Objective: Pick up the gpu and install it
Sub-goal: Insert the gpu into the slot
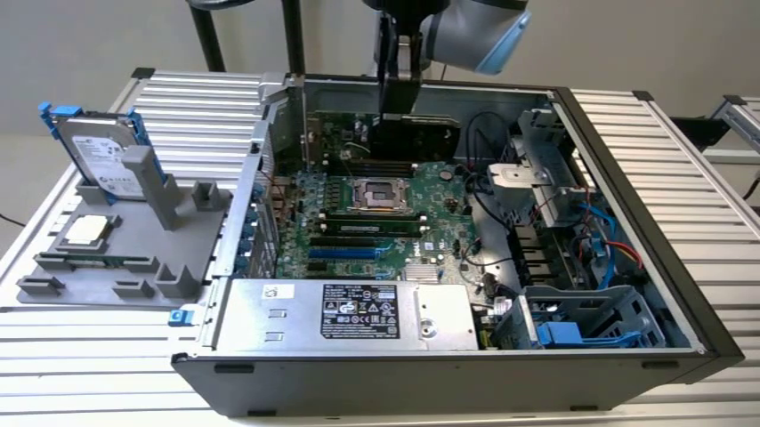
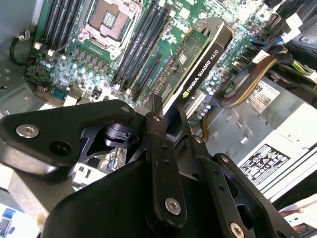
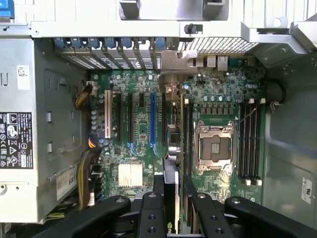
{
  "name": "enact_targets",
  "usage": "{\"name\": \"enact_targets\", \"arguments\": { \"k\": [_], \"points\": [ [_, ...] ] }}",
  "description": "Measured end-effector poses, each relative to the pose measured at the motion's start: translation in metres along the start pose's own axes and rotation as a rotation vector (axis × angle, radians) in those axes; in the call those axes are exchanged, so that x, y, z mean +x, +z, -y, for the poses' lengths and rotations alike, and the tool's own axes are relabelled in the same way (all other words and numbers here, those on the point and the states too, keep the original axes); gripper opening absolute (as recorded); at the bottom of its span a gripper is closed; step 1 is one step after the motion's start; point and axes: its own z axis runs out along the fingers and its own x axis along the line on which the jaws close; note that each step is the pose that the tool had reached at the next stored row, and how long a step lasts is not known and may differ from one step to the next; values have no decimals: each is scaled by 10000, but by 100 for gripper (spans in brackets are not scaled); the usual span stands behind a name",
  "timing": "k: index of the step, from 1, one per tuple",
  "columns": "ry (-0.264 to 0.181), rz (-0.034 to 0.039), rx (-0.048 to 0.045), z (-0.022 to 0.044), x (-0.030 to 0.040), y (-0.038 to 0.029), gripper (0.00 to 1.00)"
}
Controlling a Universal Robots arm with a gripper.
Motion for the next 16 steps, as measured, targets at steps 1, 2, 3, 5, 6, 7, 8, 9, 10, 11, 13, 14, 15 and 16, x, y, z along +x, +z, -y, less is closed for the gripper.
{"name": "enact_targets", "arguments": {
  "k": [1, 2, 3, 5, 6, 7, 8, 9, 10, 11, 13, 14, 15, 16],
  "points": [
    [-1, -1, 0, 0, 0, 1, 0],
    [0, -1, 0, -1, 0, 2, 0],
    [1, 1, 0, -1, 0, 3, 0],
    [1, 1, 1, -1, 0, 5, 0],
    [1, 1, 1, -1, 0, 7, 0],
    [0, 1, 1, -1, 0, 10, 0],
    [1, 2, 1, -1, 0, 13, 0],
    [1, 0, 0, -1, 0, 15, 0],
    [1, -1, 0, -2, 0, 19, 0],
    [1, -3, 0, -4, 0, 22, 0],
    [1, -2, 1, -7, 0, 29, 0],
    [2, -2, 1, -8, 0, 33, 0],
    [1, -3, 1, -10, 0, 36, 0],
    [1, -3, 0, -11, 0, 39, 0]
  ]
}}
